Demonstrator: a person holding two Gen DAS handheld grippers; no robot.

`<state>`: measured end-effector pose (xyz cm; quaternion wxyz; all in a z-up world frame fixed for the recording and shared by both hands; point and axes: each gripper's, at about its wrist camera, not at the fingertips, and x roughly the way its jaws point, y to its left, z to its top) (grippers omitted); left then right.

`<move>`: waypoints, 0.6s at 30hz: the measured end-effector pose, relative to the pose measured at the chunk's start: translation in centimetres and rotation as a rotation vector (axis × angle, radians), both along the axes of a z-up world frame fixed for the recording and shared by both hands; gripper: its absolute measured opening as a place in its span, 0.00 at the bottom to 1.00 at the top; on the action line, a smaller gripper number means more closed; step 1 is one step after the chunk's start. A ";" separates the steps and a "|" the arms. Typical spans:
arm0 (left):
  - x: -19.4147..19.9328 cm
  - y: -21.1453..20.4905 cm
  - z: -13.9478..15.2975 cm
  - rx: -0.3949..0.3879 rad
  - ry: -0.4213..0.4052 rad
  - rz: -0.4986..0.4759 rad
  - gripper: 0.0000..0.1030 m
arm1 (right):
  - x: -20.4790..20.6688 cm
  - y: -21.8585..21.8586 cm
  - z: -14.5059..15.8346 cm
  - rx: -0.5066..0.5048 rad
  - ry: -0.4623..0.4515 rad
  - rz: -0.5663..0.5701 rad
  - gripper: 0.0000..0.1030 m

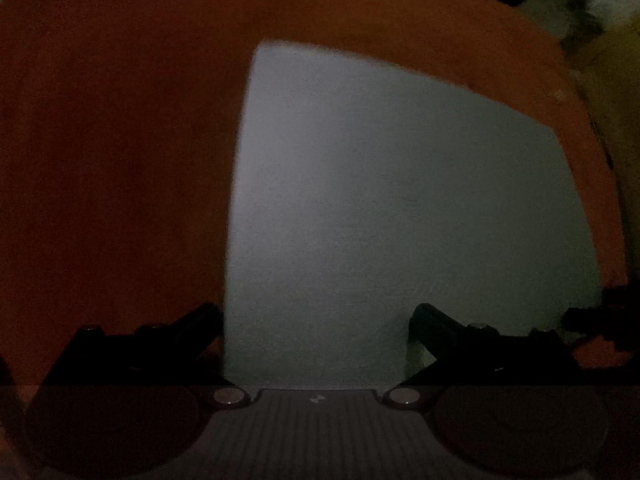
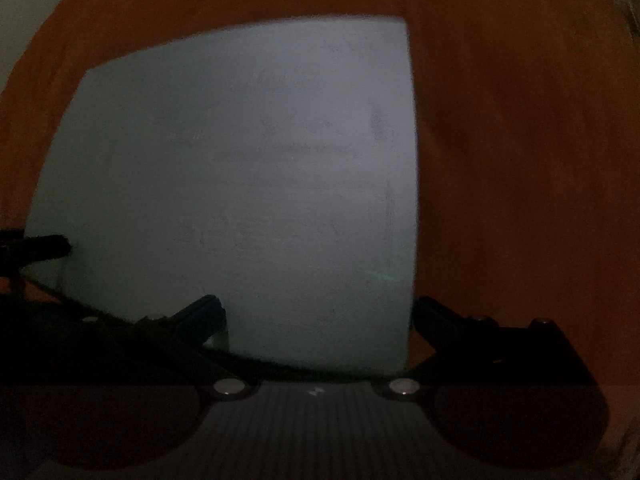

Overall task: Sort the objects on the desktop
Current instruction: 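Carry the lid with both tools over the open box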

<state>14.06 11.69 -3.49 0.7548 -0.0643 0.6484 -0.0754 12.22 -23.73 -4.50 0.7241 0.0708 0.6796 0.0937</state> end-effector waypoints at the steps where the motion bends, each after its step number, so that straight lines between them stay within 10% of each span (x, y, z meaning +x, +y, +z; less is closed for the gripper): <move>1: -0.3 0.2 0.0 -0.003 0.008 -0.013 1.00 | -0.4 0.0 -0.1 0.009 0.009 -0.007 1.00; 7: -0.7 1.9 -0.4 -0.070 0.085 0.032 1.00 | -0.6 0.1 -0.4 0.025 0.097 -0.030 1.00; 12: -0.9 5.5 -2.9 -0.269 0.215 0.268 1.00 | -2.8 1.6 -4.1 0.068 0.285 -0.052 1.00; 18: -1.3 3.0 -1.6 -0.187 0.026 0.177 1.00 | -2.7 3.0 -2.2 0.023 0.057 -0.021 0.99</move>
